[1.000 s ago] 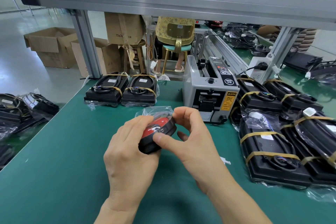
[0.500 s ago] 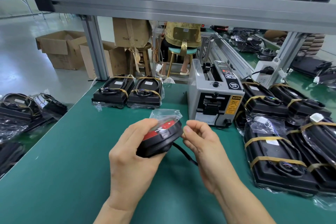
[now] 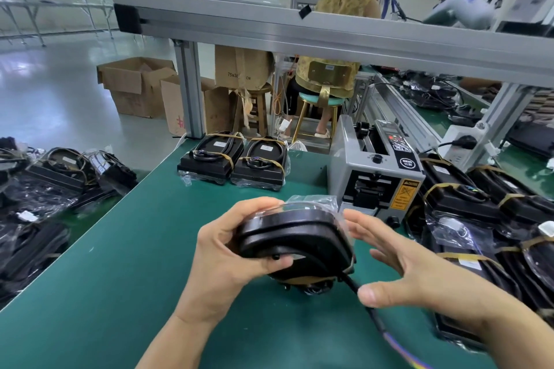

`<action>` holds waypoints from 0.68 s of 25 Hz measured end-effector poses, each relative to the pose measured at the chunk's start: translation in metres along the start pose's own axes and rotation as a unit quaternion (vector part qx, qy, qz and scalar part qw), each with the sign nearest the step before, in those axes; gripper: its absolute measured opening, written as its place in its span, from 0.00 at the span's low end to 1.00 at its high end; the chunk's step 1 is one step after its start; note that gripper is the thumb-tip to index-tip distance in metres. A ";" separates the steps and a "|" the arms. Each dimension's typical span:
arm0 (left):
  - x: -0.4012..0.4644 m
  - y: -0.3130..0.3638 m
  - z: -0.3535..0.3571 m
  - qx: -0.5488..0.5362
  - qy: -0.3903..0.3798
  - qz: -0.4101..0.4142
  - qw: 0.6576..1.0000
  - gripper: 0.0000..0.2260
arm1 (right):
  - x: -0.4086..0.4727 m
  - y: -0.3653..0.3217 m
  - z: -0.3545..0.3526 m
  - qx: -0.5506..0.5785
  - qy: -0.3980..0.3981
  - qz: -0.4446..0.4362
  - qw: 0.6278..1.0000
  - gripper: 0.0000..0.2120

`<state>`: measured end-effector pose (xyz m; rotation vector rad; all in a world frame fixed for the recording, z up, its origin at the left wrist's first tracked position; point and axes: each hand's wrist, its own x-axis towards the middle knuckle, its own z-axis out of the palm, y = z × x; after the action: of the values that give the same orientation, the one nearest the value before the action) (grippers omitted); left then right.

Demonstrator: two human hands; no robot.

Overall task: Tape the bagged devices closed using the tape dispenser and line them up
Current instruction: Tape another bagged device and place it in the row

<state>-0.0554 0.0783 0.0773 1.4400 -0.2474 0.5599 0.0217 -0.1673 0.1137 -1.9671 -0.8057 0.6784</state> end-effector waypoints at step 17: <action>-0.002 -0.001 -0.058 0.092 -0.075 -0.075 0.990 0.30 | 0.072 -0.029 0.020 -0.330 0.091 -0.071 0.937 0.26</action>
<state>-0.0661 0.1344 0.0680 1.6665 -0.2077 0.3587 0.0459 -0.0909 0.1189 -2.4853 -1.1477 0.1262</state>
